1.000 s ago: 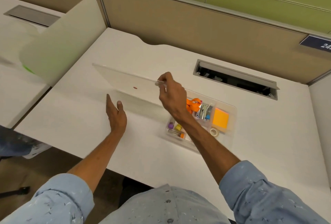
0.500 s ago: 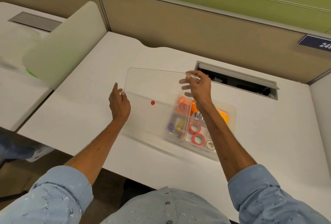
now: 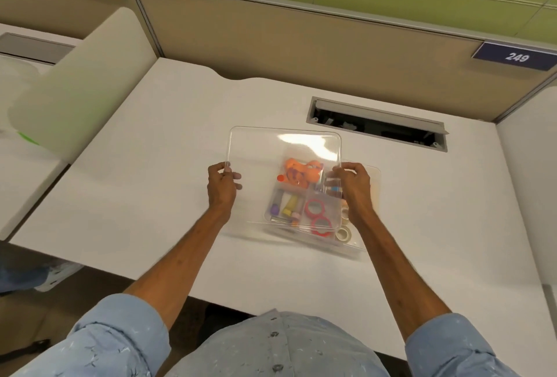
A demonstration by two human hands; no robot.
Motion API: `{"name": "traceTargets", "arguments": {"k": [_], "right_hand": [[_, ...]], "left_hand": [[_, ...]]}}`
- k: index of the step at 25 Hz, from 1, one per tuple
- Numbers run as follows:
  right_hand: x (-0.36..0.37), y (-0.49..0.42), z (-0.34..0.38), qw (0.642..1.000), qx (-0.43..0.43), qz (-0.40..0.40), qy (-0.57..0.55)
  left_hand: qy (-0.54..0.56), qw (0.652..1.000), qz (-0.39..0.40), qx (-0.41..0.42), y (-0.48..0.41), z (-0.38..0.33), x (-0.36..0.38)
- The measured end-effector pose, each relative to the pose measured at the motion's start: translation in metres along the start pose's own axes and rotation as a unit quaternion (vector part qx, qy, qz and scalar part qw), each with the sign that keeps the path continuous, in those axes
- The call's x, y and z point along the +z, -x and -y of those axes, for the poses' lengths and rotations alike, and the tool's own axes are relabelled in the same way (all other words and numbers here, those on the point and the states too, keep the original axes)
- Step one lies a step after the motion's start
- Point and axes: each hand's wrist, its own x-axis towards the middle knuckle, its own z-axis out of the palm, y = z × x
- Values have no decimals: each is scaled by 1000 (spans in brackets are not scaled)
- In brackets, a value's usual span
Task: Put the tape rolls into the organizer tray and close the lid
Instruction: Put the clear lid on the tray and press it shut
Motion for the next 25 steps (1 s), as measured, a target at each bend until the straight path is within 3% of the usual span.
{"name": "traceTargets", "arguments": {"k": [7,11,16,25], "right_hand": [[-73,15,-32,981,-61,-95,158],[-98,12,-35,948,-45,-104,296],[-99,15,-38,925,-21,-125,358],[-102,6,-44,925,-21,-103,366]], "left_hand": [[-104,988,84,71,32,3,58],[-177,977,65,102,41,5,76],[-203,970,65,117,44,12,84],[-257,957,75,112,39,20,90]]}}
